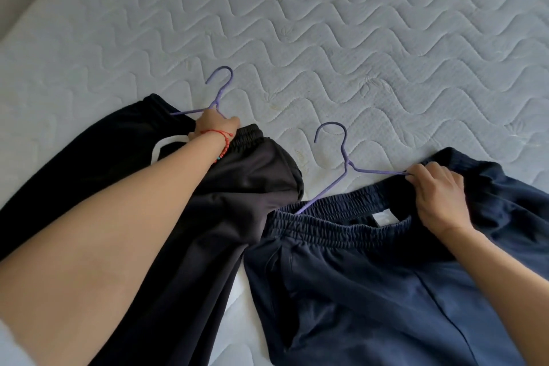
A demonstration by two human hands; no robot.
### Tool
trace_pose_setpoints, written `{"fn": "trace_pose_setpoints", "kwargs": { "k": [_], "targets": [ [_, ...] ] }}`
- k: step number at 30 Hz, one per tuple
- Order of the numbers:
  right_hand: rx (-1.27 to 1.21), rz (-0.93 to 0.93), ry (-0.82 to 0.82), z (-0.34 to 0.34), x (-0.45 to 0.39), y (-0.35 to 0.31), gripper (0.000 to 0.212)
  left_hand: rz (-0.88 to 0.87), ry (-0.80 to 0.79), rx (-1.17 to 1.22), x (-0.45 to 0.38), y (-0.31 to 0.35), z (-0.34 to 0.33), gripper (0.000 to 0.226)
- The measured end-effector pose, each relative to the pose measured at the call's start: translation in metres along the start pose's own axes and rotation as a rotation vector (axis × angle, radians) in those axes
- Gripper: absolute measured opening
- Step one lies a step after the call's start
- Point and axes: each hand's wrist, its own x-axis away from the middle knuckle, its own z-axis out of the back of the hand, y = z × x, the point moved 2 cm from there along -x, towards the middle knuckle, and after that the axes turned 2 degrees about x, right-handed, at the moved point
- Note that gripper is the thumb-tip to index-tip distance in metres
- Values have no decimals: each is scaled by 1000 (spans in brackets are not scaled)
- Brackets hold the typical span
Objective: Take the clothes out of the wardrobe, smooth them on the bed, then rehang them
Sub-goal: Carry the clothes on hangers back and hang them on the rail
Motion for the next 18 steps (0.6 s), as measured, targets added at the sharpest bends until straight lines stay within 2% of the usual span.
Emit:
{"fn": "trace_pose_setpoints", "kwargs": {
  "k": [4,8,12,18],
  "targets": [
    [-26,2,34,29,12,-2,44,12,131,174,27,0,21,30],
    [8,53,142,86,23,-12,38,-32,232,263,67,5,60,33],
    [90,206,264,148,25,-32,28,-45,336,397,109,6,111,32],
    [61,179,358,244,33,-48,28,-130,426,623,174,14,204,30]
  ]
}}
